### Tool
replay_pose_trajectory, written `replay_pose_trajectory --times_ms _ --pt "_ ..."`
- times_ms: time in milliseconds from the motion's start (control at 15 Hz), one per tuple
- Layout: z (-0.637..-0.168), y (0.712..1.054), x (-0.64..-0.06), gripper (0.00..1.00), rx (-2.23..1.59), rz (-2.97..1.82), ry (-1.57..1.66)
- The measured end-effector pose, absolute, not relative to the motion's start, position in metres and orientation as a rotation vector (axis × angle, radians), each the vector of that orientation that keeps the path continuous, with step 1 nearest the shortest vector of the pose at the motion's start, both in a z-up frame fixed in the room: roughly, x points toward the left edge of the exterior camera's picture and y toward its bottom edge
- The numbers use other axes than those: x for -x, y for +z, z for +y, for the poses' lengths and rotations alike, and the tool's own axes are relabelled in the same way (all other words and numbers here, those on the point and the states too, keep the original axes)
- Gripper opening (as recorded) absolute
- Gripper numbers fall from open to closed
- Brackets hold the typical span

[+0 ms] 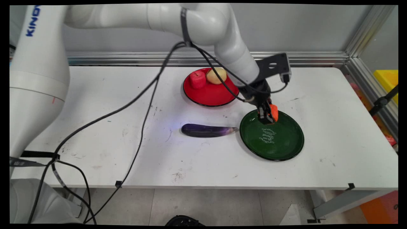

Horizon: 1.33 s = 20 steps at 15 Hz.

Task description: Place the picked object on the table

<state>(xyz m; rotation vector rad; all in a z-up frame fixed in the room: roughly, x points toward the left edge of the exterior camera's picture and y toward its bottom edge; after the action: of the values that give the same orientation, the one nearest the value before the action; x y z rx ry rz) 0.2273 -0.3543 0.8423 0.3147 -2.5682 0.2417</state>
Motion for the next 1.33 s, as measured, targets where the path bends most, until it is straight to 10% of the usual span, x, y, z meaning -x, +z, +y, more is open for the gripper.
replay_pose_trajectory --times_ms 667,1333 --pt "-0.257 0.893 -0.303 0.0 -0.386 -2.649 0.104" --pt "-0.211 0.842 -0.316 0.0 -0.466 -2.709 0.058"
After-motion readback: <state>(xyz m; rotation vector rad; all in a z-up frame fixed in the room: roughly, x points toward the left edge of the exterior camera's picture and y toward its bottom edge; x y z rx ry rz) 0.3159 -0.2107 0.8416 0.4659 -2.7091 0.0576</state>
